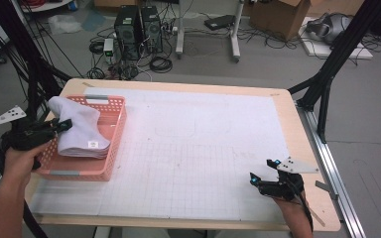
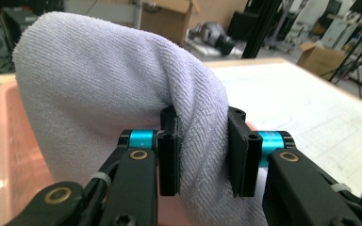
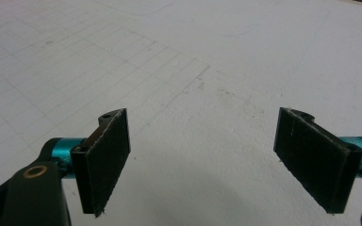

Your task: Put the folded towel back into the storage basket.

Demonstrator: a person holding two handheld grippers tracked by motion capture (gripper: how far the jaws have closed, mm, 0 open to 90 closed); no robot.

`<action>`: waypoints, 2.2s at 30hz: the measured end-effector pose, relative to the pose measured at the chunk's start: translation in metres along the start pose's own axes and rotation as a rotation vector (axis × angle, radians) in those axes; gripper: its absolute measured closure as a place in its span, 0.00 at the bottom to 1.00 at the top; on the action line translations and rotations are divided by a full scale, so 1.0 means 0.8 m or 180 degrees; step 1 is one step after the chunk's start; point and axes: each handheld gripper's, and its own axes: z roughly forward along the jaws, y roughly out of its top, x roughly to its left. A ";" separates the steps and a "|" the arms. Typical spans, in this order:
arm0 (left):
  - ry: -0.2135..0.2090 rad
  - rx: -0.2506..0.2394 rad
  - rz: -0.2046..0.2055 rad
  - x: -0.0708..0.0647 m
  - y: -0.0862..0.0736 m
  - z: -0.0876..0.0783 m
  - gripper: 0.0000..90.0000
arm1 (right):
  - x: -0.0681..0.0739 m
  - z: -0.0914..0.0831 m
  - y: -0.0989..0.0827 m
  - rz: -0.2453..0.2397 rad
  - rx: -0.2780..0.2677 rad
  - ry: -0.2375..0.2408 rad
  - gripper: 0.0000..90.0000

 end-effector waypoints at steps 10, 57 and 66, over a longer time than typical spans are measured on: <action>0.0150 0.0170 -0.0069 0.000 0.000 -0.004 0.66 | 0.001 0.000 0.000 0.0007 0.0005 0.0007 0.20; 0.1238 0.1496 0.0318 -0.033 -0.003 0.074 0.41 | 0.000 0.000 0.001 -0.0004 0.0006 0.0031 0.20; 0.1326 0.1978 0.0408 -0.034 -0.017 0.105 0.40 | 0.000 0.000 0.000 0.0007 0.0018 0.0029 0.20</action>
